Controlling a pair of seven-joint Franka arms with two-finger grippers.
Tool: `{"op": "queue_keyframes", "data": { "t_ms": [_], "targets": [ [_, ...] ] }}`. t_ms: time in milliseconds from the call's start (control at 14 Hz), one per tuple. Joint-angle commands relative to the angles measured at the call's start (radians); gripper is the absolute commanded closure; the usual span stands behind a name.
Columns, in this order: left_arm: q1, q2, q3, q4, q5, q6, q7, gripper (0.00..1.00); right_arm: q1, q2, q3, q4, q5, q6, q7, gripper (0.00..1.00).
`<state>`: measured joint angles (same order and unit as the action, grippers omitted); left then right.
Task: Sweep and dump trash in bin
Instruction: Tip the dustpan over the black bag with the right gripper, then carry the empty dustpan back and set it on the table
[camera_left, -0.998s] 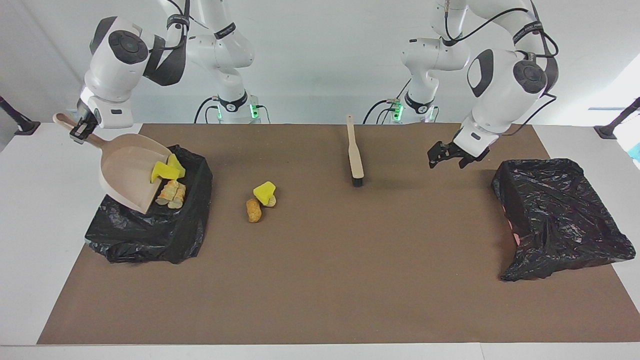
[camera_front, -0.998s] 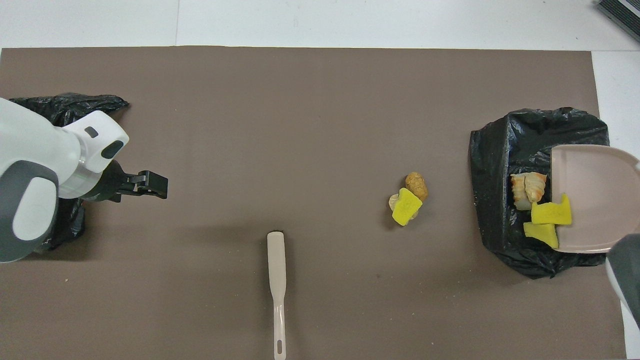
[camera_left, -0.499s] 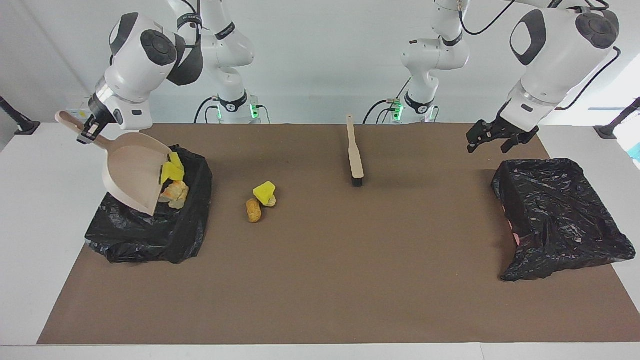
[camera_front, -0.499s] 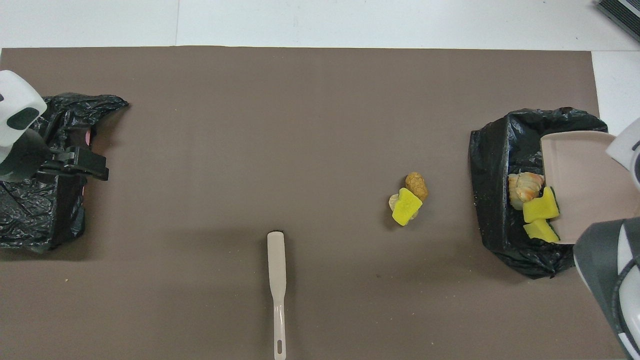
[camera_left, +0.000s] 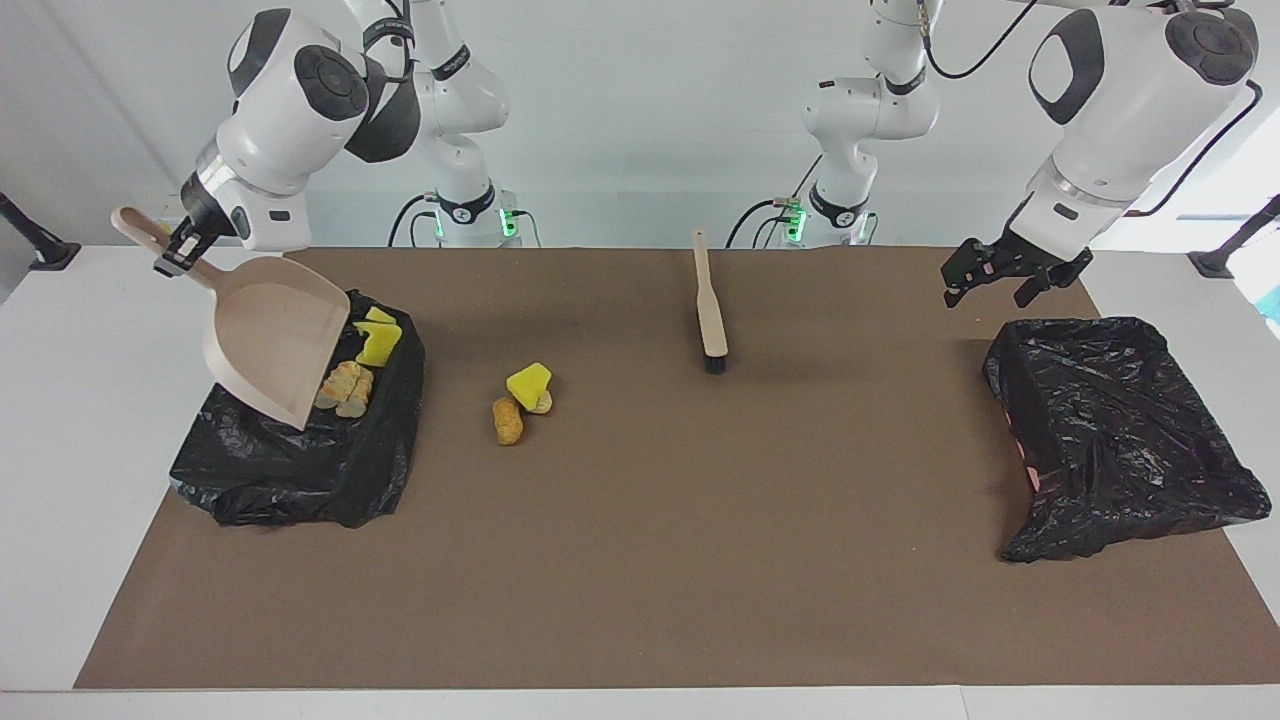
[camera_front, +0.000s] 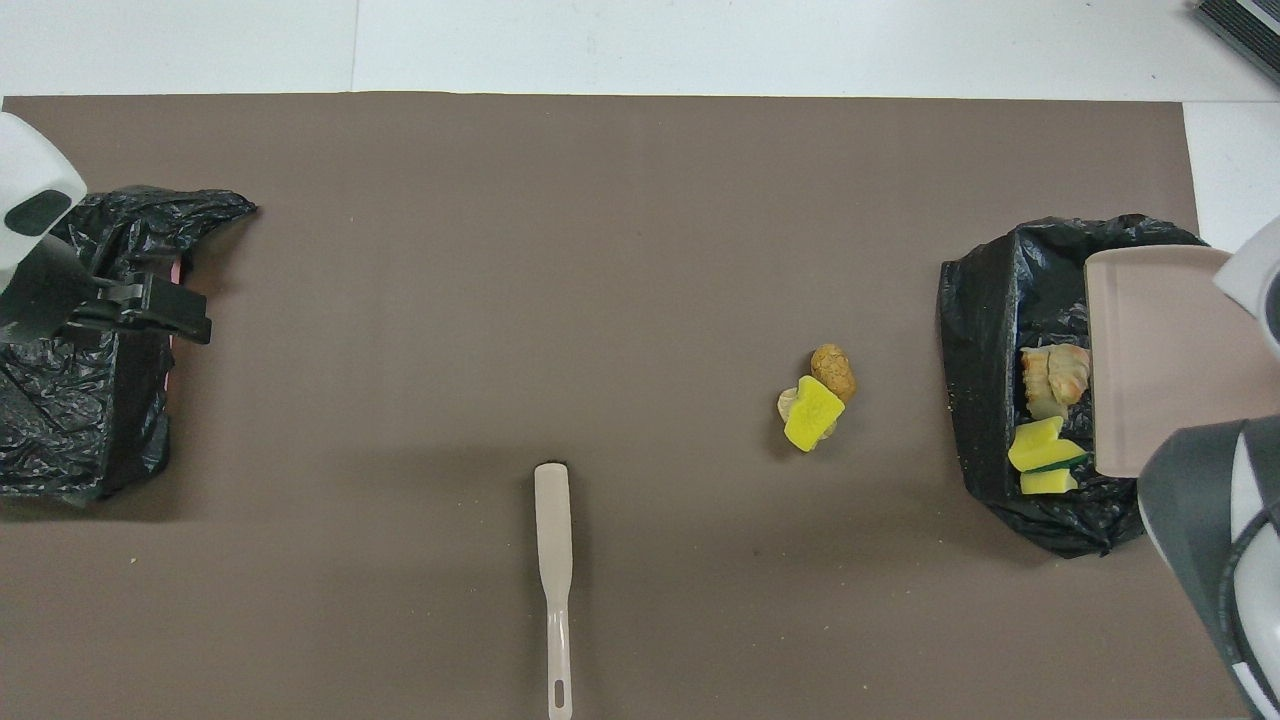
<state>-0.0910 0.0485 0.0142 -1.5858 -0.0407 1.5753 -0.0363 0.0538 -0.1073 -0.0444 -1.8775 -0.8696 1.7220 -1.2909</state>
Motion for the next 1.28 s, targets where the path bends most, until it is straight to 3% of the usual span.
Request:
{"op": "queue_keyframes", "data": {
  "t_ms": [0, 357, 499, 998, 1212],
  "targets": [
    [0.007, 0.007, -0.004, 0.018, 0.021, -0.017, 0.007, 0.00, -0.047, 0.009, -0.018, 0.046, 0.111, -0.013, 0.002, 1.00],
    [0.007, 0.007, -0.003, 0.018, 0.022, -0.017, 0.007, 0.00, -0.046, 0.015, -0.003, 0.122, 0.190, -0.056, 0.080, 1.00],
    [0.008, 0.007, -0.003, 0.018, 0.022, -0.014, 0.007, 0.00, -0.046, 0.014, 0.024, 0.173, 0.301, -0.108, 0.192, 1.00],
    [-0.010, 0.005, -0.005, 0.014, 0.058, 0.002, 0.081, 0.00, -0.040, -0.017, 0.107, 0.169, 0.697, -0.183, 0.851, 1.00],
    [-0.007, 0.005, -0.005, 0.013, 0.059, 0.003, 0.081, 0.00, 0.088, 0.036, 0.144, 0.169, 0.741, -0.112, 1.205, 1.00]
  ]
}}
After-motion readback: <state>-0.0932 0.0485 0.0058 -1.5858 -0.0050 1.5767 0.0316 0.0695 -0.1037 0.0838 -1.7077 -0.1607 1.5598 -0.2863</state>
